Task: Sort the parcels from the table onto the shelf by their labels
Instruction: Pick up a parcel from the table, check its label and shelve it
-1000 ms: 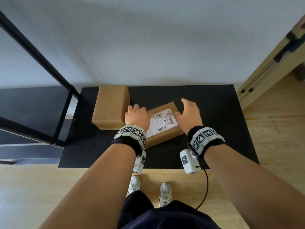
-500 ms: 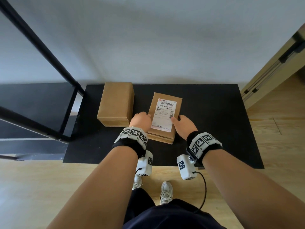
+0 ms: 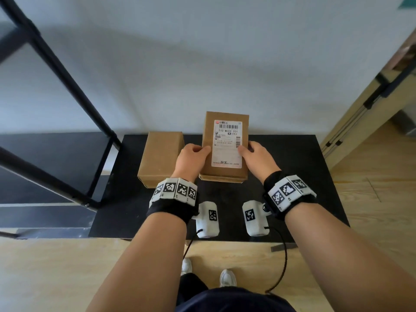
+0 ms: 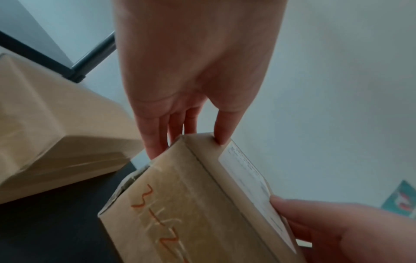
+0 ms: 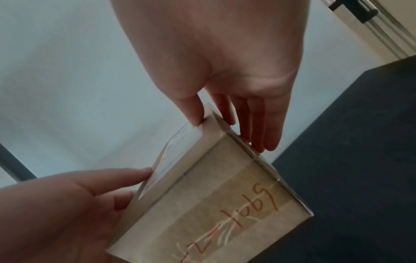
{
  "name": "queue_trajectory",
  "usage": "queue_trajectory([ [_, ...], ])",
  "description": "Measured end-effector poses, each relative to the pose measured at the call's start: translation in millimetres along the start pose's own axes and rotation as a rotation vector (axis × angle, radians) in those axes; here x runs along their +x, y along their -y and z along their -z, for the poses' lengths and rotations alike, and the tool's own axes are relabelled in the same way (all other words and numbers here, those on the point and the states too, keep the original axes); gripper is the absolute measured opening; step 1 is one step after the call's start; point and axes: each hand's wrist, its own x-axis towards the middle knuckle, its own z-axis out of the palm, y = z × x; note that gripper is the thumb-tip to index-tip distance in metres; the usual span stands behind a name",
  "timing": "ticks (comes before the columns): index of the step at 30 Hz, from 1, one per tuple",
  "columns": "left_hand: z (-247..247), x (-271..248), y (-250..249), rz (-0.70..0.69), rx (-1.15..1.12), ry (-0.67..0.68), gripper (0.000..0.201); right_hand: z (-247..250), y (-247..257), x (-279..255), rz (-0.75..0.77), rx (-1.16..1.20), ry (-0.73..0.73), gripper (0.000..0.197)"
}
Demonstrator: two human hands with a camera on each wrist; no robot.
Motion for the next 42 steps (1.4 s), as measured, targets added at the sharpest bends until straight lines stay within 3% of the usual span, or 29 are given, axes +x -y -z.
queue_trajectory([
  [16,66.4,-39.1,-86.3,-0.323,-0.360,-0.079,0.040,69.8,96.0,-43.2,0.355,0.203,-0.114,0.041],
  [21,78.4,-50.4,-102.4,-0.415,-0.405,-0.115,0.019,81.3,112.1,-53.1,0.426,0.255,-0.161,0.037],
  [31,92.6,-62.0,-115.5,-0.500,-0.455,-0.101,0.037,93.2,125.8,-64.1,0.535,0.419,-0.203,0.033],
  [42,99.8,-63.4,-113.6,-0.526,-0.461,-0.075,0.041,93.9,129.6,-69.7,0.577,0.417,-0.222,0.034],
])
